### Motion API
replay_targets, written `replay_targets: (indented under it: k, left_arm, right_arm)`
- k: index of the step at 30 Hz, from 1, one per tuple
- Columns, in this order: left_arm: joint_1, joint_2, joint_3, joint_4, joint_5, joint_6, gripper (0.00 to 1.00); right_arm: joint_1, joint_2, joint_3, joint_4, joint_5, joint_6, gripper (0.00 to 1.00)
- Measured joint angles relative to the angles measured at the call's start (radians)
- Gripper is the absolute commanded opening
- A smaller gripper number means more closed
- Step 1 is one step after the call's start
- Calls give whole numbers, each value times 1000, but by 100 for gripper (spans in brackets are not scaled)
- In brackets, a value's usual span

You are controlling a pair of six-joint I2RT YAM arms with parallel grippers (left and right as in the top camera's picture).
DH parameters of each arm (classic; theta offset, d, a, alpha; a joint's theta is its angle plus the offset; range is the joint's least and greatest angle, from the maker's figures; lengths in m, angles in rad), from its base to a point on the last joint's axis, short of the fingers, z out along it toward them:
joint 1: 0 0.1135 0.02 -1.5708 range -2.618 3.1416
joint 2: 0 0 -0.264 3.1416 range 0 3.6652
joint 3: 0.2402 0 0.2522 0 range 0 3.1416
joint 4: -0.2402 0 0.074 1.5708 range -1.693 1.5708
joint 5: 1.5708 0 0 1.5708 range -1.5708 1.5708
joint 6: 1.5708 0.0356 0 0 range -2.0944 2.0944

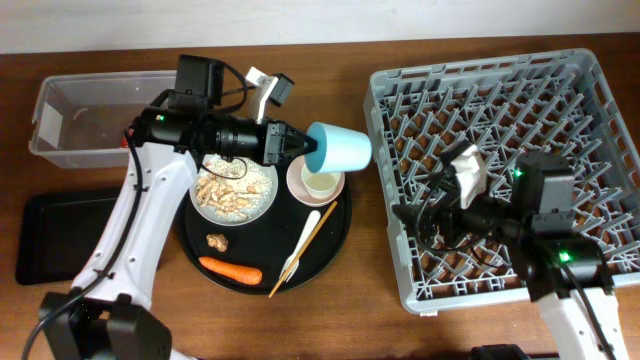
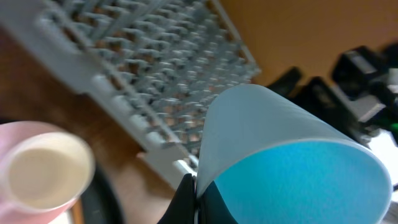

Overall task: Sort waste into correct bins and load items into the dishwasher rack
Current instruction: 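Hand the blue cup from the left gripper to the right gripper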

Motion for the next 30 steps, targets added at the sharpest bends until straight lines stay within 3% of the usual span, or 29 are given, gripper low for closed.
replay_targets:
  k: [5,11,18,30]
  left_arm:
    - [-14,47,0,-8,175,4,0]
    - [-37,64,0,-61,246,4,0]
    - [-127,64,0,-78,254,4,0]
    - [-142,64,0,-98,187,3,0]
  right_arm:
    - [0,60,0,52,-246,-100,99]
    - [0,83,0,124,-312,-131,99]
    - [0,83,0,192,-305,-136,100]
    - [0,83,0,240,-306,-140,88]
